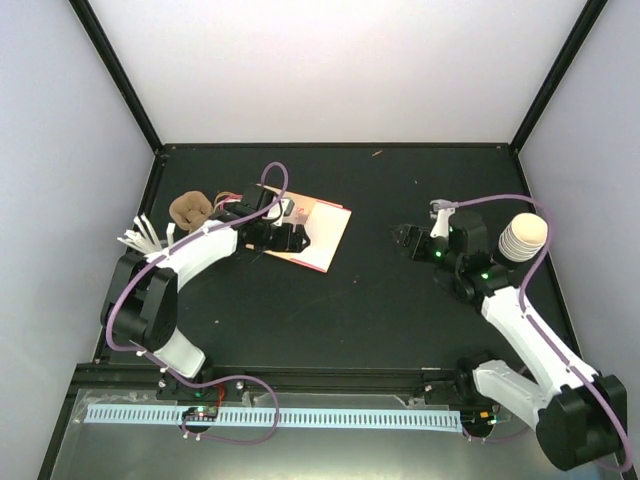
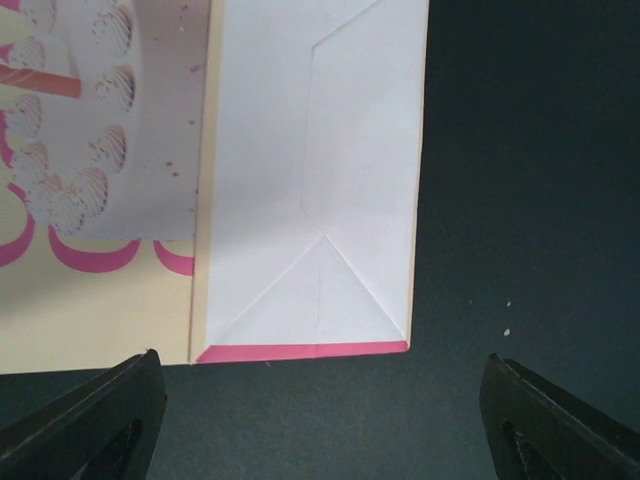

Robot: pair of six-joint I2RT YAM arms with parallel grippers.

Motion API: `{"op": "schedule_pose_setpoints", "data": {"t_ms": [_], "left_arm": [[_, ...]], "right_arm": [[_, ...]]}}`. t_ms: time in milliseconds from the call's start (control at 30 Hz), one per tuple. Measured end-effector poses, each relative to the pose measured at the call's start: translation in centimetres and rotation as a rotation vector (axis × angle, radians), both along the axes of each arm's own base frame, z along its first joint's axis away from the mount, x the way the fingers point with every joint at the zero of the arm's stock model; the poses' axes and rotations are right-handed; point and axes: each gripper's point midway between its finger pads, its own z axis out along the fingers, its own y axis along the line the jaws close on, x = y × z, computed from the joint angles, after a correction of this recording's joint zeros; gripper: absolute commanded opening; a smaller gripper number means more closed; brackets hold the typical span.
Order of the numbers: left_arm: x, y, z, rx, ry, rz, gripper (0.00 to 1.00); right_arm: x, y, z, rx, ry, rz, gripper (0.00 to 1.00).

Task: Pack the takeout coffee

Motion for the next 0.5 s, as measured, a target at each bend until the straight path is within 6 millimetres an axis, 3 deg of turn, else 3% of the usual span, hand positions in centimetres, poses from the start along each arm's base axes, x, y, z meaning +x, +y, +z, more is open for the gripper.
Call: {"op": "schedule_pose_setpoints", "data": {"t_ms": [67,200,367,500], "left_arm": [[0.3,0.4,-0.1,-0.015,0.002,0.01,0.88],[0.8,1.2,-1.1,-0.04,0.026,0.03,0.88],[0.7,1.2,-3.6,-0.035,0.094,0.023,0.87],[0.3,1.0,-5.4,-0.031,0.148,0.012,0.86]], "right_arm": [[0.3,0.6,-1.1,0.008,0.037,0.019,0.9],[0.9,2.4,-5.2,0.046,0.19,0.07,0.92],[0.7,5.4,-9.8,0.09,0.356,0.135,0.89],[0.5,7.1,-11.9,0.132,0.435,0.156,0.88]]}}
